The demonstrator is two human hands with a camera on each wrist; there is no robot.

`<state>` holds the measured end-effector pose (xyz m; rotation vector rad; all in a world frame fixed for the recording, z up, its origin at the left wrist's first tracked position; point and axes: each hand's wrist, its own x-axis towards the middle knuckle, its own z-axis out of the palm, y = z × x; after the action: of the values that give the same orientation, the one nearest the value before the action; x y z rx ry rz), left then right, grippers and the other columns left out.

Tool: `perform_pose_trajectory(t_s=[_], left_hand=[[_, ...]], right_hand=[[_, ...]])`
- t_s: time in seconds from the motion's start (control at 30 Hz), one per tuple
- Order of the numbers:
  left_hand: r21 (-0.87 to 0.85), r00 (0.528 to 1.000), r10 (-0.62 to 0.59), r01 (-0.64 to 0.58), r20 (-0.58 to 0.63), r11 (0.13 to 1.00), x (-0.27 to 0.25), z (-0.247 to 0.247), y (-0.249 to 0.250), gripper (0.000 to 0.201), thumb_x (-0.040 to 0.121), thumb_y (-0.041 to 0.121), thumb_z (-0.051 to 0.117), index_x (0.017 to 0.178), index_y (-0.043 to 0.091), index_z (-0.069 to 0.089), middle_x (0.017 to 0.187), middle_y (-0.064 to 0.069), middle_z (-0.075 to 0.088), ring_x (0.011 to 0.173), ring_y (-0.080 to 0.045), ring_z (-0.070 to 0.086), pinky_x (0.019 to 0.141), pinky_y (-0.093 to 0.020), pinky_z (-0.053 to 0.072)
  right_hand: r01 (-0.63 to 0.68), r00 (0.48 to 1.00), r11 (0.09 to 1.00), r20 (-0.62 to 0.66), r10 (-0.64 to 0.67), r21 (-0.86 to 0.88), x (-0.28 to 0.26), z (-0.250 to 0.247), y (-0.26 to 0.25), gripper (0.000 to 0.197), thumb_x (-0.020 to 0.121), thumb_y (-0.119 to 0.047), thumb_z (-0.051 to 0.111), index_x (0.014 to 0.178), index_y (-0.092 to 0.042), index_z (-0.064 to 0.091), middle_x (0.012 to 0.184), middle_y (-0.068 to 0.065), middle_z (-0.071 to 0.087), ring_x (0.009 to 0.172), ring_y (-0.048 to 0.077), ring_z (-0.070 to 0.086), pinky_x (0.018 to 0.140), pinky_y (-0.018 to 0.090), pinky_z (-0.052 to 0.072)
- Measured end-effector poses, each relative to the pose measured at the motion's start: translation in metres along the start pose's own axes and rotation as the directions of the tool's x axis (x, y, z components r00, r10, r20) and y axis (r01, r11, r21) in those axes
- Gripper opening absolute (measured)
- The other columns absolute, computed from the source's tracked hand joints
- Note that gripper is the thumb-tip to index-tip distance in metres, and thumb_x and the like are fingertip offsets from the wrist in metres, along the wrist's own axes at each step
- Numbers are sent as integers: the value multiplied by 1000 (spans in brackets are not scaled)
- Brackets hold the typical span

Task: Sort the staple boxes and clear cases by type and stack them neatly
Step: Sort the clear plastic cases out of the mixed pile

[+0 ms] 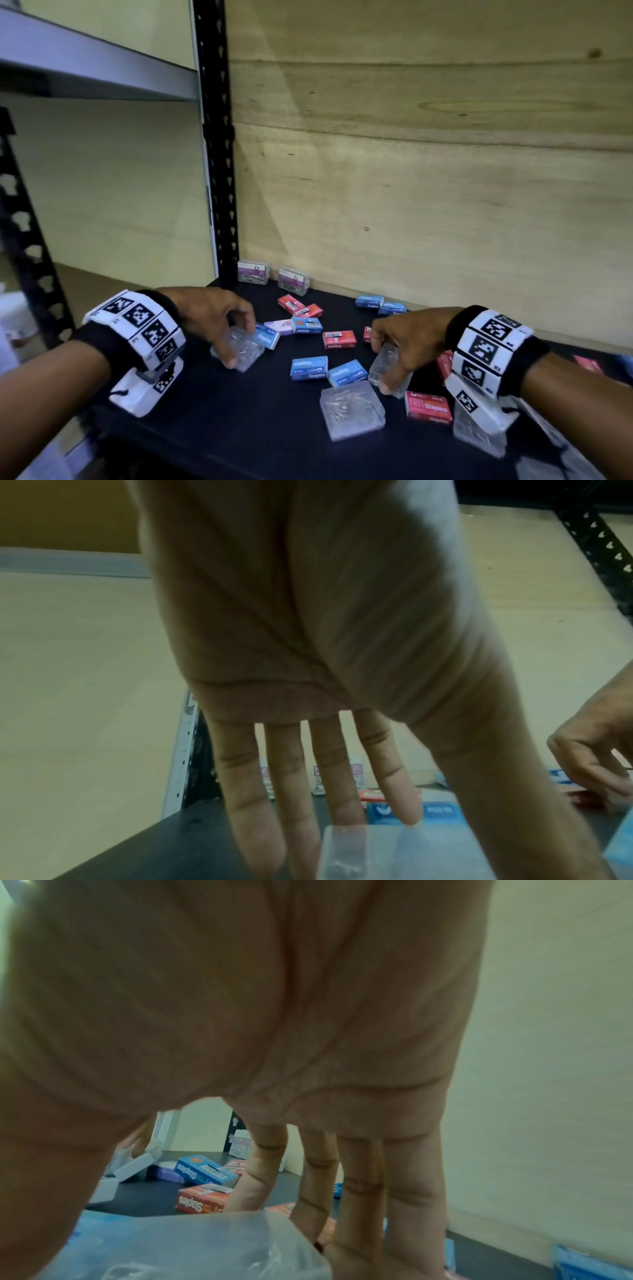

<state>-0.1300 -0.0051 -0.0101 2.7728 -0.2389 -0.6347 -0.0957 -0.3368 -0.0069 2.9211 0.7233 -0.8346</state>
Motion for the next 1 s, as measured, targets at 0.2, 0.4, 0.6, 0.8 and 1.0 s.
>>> perform_pose_trajectory(t_s=[0.2,0.4,0.6,0.8,1.0], left_hand=[[33,999,42,-41,-26,999,-3,5,-6,53,61,32,92,105,34,61,110,12,65,88,-7,66,69,-16,51],[-4,1000,22,-22,-21,1000,-8,4,-10,43,70,50,82,107,40,62,103,17,67,78,6,60,75,-15,46],[-173,998,-37,45,52,984,-15,-3,-15,33,86,49,68,117,36,66,107,7,70,97,-16,69,87,-27,53],[-320,993,-100,115,61,940,-17,-1,-17,28,98,36,55,122,24,63,84,5,74,85,-17,72,81,-26,56],[-356,994,-87,104,63,929,-20,3,-17,36,94,44,59,124,25,64,117,-6,67,92,-17,72,88,-28,55]], right_hand=[[-31,1000,997,-2,32,77,-1,-5,-4,55,75,-49,72,120,-24,50,107,-5,60,96,18,64,81,35,58],[27,997,990,-82,-16,141,2,-29,-12,41,89,-48,55,106,-10,61,92,-1,62,74,11,57,72,26,51],[39,991,984,-134,-15,174,20,-38,-21,54,95,-65,38,108,-22,69,105,5,71,83,17,63,78,27,48],[85,981,993,-182,-70,81,41,-42,-34,80,84,-80,31,100,-11,69,97,3,71,87,18,63,93,34,45],[143,972,990,-188,-140,2,55,-40,-39,65,87,-76,37,86,-16,62,83,0,63,74,15,55,76,31,44]])
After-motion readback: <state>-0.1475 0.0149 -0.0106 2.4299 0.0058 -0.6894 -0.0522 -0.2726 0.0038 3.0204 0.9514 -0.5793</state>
